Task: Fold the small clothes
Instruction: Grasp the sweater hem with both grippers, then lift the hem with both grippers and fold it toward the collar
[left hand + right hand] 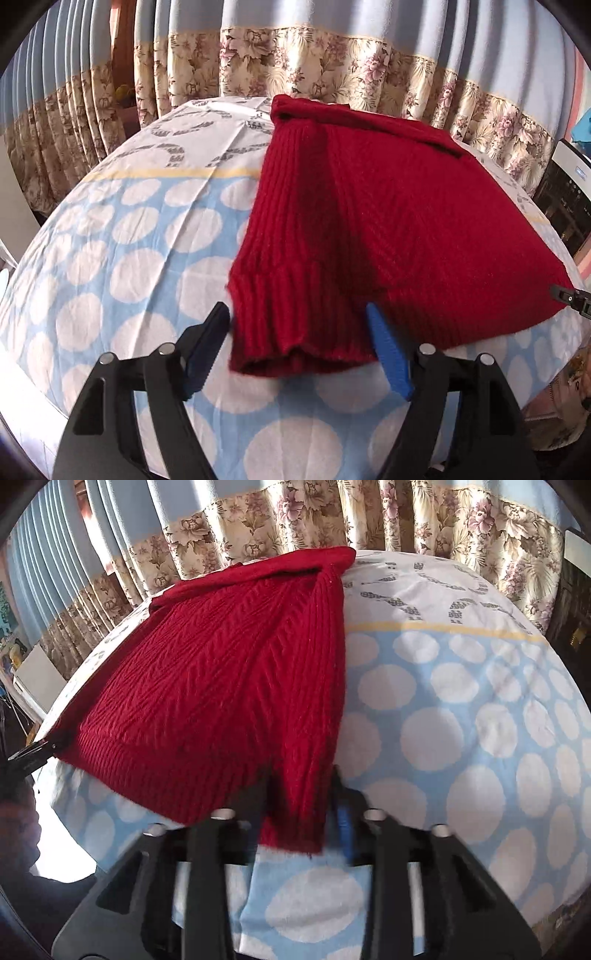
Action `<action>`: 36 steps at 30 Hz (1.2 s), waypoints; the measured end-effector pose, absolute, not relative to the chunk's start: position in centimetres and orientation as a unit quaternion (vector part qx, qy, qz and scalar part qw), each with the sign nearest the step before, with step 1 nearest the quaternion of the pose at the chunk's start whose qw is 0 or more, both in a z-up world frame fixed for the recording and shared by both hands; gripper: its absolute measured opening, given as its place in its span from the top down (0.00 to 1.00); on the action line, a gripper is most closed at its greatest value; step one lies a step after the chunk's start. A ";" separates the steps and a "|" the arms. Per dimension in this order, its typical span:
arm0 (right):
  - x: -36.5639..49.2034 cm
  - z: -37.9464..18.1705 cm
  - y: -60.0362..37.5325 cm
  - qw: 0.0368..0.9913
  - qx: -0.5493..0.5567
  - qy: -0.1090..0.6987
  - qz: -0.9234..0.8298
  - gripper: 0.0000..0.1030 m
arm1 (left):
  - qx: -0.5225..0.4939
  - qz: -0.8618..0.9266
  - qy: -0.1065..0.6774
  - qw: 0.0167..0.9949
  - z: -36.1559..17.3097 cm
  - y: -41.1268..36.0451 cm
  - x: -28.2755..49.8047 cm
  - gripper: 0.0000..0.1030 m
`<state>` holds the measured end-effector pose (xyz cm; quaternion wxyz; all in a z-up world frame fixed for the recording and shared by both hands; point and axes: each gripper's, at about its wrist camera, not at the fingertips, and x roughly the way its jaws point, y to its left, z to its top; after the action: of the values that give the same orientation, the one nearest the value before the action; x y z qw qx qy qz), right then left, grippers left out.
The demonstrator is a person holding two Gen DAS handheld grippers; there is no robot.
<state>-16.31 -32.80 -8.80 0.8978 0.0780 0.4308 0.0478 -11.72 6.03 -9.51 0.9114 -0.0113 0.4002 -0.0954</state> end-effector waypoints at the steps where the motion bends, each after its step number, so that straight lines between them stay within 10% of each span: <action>1: -16.6 -8.8 -32.9 0.899 0.081 0.428 0.048 0.58 | -0.004 -0.095 0.397 0.913 -9.6 6.0 -11.9 0.26; 4: -17.3 -8.9 -33.0 0.900 0.086 0.424 0.045 0.60 | -0.001 -0.097 0.394 0.914 -9.6 5.9 -12.0 0.32; 6: -17.6 -8.9 -32.8 0.900 0.088 0.424 0.053 0.80 | 0.000 -0.102 0.392 0.914 -9.6 5.7 -11.9 0.47; 8: -17.6 -8.6 -32.3 0.901 0.078 0.422 0.058 0.88 | -0.011 -0.112 0.394 0.912 -9.5 5.7 -11.7 0.74; 11: -17.9 -8.0 -31.5 0.907 0.061 0.414 0.056 0.90 | -0.030 -0.120 0.399 0.909 -9.1 6.1 -11.5 0.86; 36: -9.2 4.0 -33.2 0.965 0.030 0.258 0.028 0.91 | 0.045 -0.094 0.231 0.967 4.4 2.9 -1.0 0.86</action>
<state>-9.19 -33.22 3.98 0.9652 0.0301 0.2584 0.0277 -0.99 2.87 4.39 0.9675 0.0450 0.2306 -0.0938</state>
